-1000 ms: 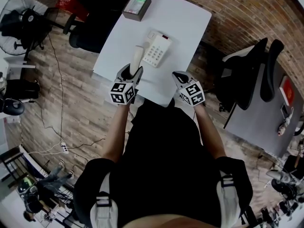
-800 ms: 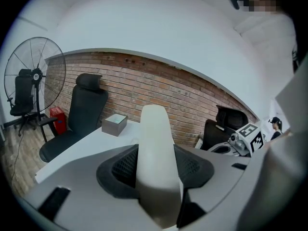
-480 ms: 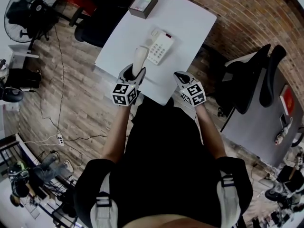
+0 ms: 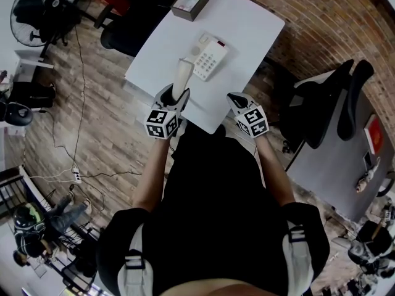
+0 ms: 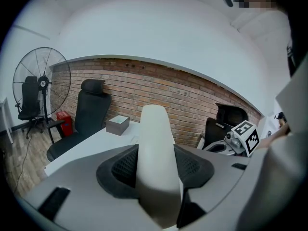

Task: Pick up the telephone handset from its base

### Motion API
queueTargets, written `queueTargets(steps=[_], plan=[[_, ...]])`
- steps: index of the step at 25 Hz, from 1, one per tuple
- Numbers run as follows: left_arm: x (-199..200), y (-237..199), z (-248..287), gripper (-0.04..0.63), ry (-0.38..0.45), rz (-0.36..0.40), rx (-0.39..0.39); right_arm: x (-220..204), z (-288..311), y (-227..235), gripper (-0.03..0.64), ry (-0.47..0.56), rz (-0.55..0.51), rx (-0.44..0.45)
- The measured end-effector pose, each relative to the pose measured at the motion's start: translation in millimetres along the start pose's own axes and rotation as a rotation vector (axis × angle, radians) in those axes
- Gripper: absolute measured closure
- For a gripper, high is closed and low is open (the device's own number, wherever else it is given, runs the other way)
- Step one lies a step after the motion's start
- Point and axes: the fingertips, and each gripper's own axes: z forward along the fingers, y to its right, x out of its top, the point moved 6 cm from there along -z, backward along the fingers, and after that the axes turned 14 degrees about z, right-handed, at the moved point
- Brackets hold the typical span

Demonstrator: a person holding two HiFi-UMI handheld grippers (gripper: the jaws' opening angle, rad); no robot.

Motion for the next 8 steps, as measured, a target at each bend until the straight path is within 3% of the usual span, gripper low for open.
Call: queueTargets(steps=[8], plan=[[-3.1, 6.6, -4.5, 0.375, -0.007, -0.009, 0.011, -5.9, -5.4, 3.8, 0.618, -0.001, 0.01, 0.013]])
